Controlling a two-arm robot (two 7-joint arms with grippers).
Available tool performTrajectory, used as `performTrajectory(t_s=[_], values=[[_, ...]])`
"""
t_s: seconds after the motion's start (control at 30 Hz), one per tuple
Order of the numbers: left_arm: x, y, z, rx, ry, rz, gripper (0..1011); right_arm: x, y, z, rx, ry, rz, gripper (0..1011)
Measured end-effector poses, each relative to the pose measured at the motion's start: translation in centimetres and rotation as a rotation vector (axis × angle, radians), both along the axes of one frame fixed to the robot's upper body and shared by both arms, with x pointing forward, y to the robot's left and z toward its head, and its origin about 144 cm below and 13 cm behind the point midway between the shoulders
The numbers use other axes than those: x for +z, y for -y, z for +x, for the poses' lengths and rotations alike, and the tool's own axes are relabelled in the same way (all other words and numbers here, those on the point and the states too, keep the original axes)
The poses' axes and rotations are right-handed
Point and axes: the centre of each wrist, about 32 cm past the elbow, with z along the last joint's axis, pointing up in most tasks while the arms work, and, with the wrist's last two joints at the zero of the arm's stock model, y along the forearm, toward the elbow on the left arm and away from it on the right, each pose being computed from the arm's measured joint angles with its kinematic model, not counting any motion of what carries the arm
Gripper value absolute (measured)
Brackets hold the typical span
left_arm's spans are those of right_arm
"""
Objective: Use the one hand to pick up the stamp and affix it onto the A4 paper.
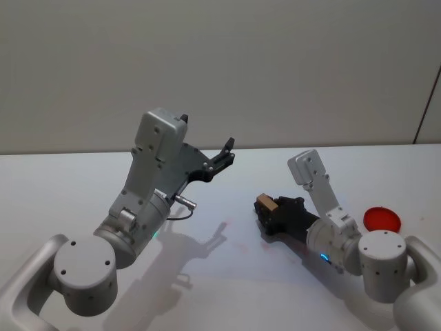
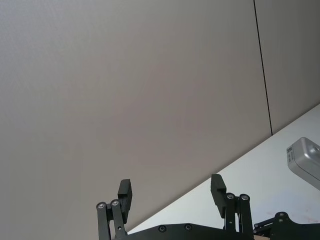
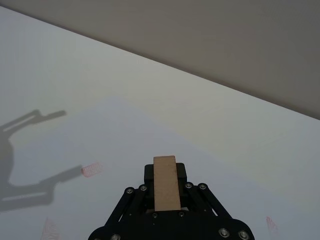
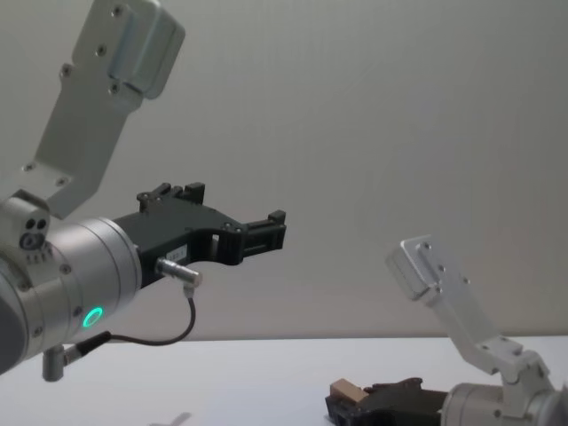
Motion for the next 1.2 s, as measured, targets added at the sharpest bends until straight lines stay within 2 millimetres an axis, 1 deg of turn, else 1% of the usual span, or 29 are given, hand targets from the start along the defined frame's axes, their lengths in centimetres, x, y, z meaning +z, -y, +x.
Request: performTrajectory(t_s=[0.3,0.53,0.97,1.07,1.2], values=[[0.0,0.0,0.0,0.0,0.0,0.0,1001,0.0,0.0,0.0,0.004,0.001,0.002,219],[0.0,0.0,0.0,0.0,0.0,0.0,1001,0.8,-0.1,0.0,0.017,0.023,0.026,220],[0.0,0.0,0.0,0.0,0.0,0.0,1001,4.3,-0.2,0.3,0.044,0.132,0.136,220],[0.0,0.0,0.0,0.0,0.0,0.0,1001,5.2,0.3,0.2,0.046,0.157,0.161,220],[0.0,0.0,0.0,0.0,0.0,0.0,1001,5.9,1.0,-0.1,0.042,0.173,0.179,219]])
